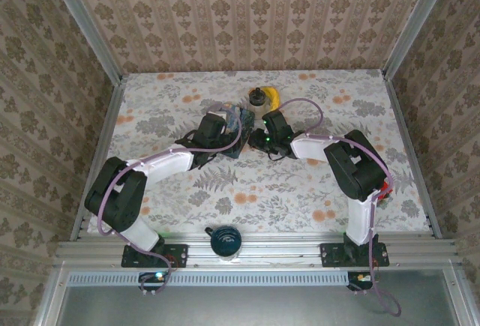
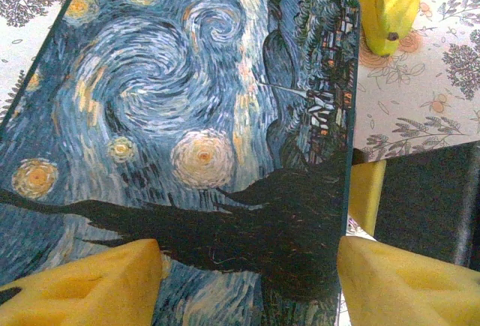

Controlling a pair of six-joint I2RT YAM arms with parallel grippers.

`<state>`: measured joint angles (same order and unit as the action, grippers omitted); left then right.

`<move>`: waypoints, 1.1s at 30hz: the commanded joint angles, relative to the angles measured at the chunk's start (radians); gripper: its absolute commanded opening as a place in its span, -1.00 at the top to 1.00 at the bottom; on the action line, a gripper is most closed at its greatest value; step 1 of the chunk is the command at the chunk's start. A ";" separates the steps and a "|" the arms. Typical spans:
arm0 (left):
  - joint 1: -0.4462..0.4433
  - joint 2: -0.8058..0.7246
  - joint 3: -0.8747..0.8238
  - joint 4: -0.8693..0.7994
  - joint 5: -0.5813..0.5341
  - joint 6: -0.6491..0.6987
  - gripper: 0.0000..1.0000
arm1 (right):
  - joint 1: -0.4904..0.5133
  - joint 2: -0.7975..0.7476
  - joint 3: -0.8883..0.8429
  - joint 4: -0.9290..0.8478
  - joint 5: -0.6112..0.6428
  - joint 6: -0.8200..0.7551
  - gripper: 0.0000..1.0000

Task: Unlock the padlock with the key

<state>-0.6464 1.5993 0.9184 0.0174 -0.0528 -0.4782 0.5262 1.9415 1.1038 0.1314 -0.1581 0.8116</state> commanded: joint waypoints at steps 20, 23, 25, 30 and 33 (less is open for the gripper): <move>0.026 -0.205 -0.120 -0.148 0.034 -0.044 -0.53 | -0.006 -0.387 -0.197 -0.517 0.180 -0.262 0.90; 0.041 -0.256 -0.121 -0.174 0.026 -0.116 -0.53 | -0.019 -0.378 -0.180 -0.594 0.205 -0.306 0.88; 0.057 -0.292 -0.129 -0.193 0.020 -0.174 -0.54 | -0.034 -0.358 -0.169 -0.619 0.190 -0.333 0.88; 0.101 -0.376 -0.171 -0.218 0.023 -0.264 -0.57 | -0.054 -0.292 -0.122 -0.663 0.170 -0.404 0.81; 0.118 -0.412 -0.192 -0.227 0.035 -0.291 -0.60 | -0.064 -0.250 -0.091 -0.712 0.175 -0.435 0.74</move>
<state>-0.5404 1.2182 0.7486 -0.1658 -0.0292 -0.6991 0.4698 1.6630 0.9718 -0.5026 -0.0029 0.4416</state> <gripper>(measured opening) 0.796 0.272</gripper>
